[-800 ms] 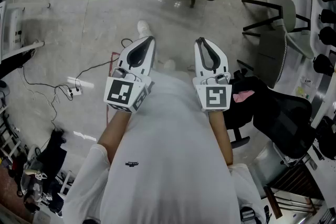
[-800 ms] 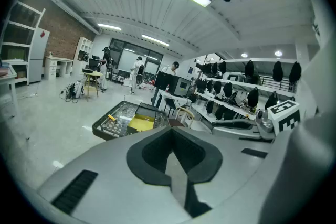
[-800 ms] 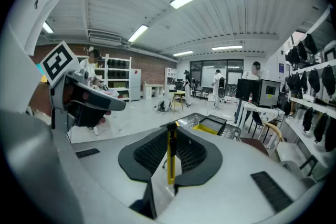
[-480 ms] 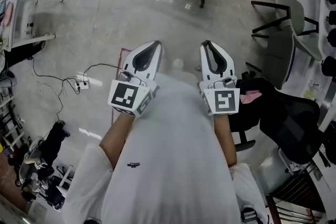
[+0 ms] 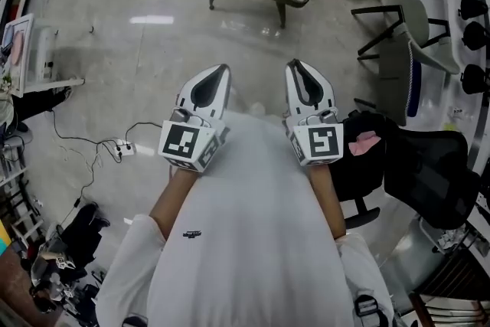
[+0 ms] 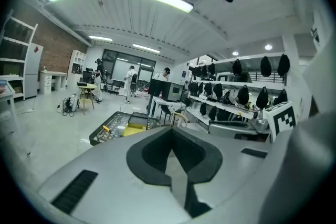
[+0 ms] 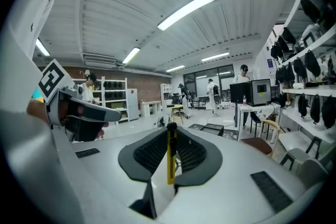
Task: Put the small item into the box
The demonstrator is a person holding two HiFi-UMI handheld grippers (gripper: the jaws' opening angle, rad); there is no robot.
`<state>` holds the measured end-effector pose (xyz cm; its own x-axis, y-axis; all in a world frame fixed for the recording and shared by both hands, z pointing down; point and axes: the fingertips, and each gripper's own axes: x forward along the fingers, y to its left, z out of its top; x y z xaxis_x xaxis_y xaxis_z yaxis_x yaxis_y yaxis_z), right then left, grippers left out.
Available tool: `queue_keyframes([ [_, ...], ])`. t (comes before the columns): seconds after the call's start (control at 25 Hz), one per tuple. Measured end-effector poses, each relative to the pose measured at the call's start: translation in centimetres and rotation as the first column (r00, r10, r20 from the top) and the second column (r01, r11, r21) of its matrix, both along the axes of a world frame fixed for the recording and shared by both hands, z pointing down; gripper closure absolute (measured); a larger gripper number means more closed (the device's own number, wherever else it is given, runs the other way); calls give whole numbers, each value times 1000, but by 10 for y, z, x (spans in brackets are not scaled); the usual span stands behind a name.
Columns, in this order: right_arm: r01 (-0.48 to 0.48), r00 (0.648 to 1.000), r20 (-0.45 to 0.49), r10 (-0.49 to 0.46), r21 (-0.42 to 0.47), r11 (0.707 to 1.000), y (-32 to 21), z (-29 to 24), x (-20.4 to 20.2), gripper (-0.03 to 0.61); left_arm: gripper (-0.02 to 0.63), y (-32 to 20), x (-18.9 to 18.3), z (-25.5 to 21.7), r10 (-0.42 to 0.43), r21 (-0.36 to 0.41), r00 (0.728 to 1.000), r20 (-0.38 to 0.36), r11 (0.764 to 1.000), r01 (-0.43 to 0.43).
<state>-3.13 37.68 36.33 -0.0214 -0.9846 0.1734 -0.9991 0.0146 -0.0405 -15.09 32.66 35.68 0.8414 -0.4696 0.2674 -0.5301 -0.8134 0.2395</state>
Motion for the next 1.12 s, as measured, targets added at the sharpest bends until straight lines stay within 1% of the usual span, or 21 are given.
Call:
queue_keyframes([
  [0.12, 12, 1000, -25, -12, 8, 1000, 8, -6, 4, 536, 612, 9, 10, -1, 13, 6, 1000, -5, 1000, -13],
  [0.24, 15, 1000, -17, -15, 8, 1000, 7, -5, 9, 537, 612, 7, 14, -1, 2, 0, 1000, 5, 1000, -2],
  [0.4, 9, 1000, 14, -9, -13, 1000, -9, -2, 18, 535, 612, -8, 19, 6, 5, -24, 1000, 12, 1000, -5],
  [0.52, 11, 1000, 13, -11, -19, 1000, -28, 3, 25, 535, 612, -27, 25, 16, 3, -42, 1000, 16, 999, -3],
  [0.64, -3, 1000, 4, 3, -29, 1000, -52, 12, 36, 535, 612, -57, 32, 25, -10, -57, 1000, 11, 998, 11],
  [0.8, -10, 1000, -15, 9, -27, 1000, -92, 11, 56, 535, 612, -101, 54, 28, -3, -60, 1000, -2, 998, 3],
  [0.96, -1, 1000, -25, 0, -41, 999, -144, 6, 75, 535, 612, -152, 73, 24, 0, -66, 1000, -17, 998, -1],
  [1.12, -5, 1000, -20, 4, -33, 999, -203, -5, 91, 535, 612, -210, 90, 16, -3, -71, 1000, -30, 997, 1],
])
